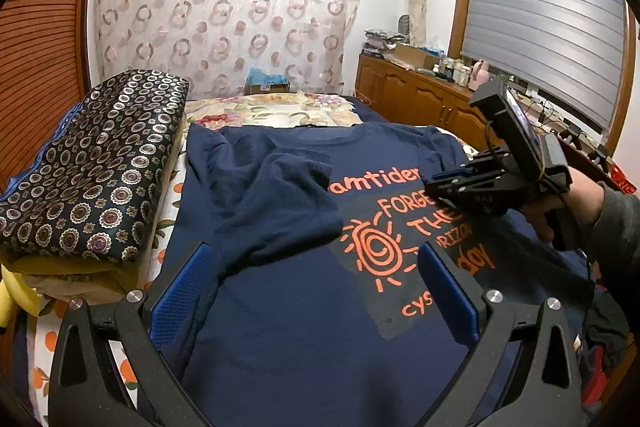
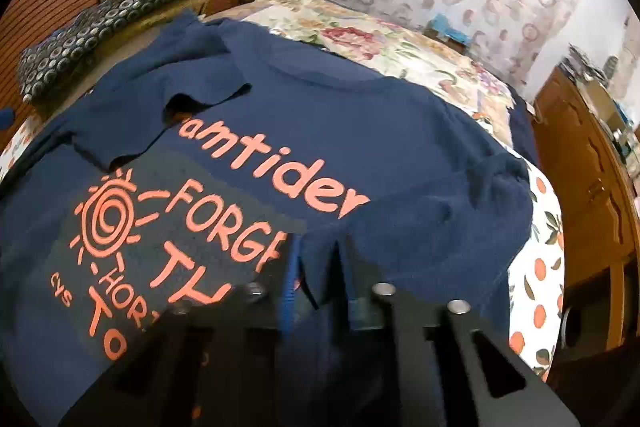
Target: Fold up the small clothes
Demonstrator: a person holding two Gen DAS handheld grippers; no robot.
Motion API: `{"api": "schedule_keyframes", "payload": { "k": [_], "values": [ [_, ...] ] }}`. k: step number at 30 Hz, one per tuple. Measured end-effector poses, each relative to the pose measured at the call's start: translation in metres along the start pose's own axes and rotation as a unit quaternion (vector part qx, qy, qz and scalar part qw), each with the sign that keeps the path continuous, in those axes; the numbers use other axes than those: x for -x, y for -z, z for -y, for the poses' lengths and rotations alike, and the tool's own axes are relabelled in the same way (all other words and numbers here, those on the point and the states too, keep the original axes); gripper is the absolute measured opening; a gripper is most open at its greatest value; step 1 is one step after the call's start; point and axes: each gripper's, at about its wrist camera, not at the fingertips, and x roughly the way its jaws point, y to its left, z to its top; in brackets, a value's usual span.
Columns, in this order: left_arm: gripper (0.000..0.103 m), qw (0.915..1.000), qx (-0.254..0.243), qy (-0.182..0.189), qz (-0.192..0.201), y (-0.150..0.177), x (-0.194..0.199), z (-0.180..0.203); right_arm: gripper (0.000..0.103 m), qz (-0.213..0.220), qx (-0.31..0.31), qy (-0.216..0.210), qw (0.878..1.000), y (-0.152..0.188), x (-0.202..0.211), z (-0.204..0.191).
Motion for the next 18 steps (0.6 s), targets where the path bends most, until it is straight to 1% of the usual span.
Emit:
{"api": "schedule_keyframes", "payload": {
  "k": [1, 4, 9, 13, 15, 16, 17, 18],
  "values": [
    [0.103, 1.0, 0.0, 0.0, 0.0, 0.0, 0.0, -0.001, 0.006, -0.002, 0.005, 0.004, 1.0, -0.001, -0.001, 0.0],
    [0.103, 1.0, 0.002, -0.003, -0.001, -0.001, 0.0, -0.004, 0.004, 0.009, 0.009, -0.014, 1.0, -0.011, 0.002, -0.002],
    [0.103, 1.0, 0.004, -0.007, -0.001, -0.001, 0.001, -0.008, 0.004, 0.061, -0.017, -0.051, 0.997, -0.047, 0.02, 0.004],
    [0.103, 0.9999, 0.006, -0.01, -0.004, 0.001, 0.001, -0.011, 0.004, 0.077, -0.023, -0.059, 0.995, -0.069, 0.02, 0.002],
    [0.103, 0.9999, 0.007, -0.011, -0.004, 0.002, 0.002, -0.012, 0.005, 0.081, -0.032, -0.051, 0.995, -0.074, 0.017, 0.002],
    [0.103, 0.9999, 0.008, -0.011, -0.005, 0.002, 0.002, -0.013, 0.009, 0.08, -0.037, -0.046, 0.995, -0.076, 0.016, 0.002],
    [0.103, 0.9999, 0.008, -0.011, -0.004, 0.003, 0.003, -0.013, 0.023, 0.081, -0.04, -0.041, 0.995, -0.077, 0.015, 0.003],
    [0.103, 0.9999, 0.008, -0.011, -0.004, 0.003, 0.004, -0.013, 0.042, 0.083, -0.044, -0.039, 0.995, -0.077, 0.015, 0.004]
  ]
}}
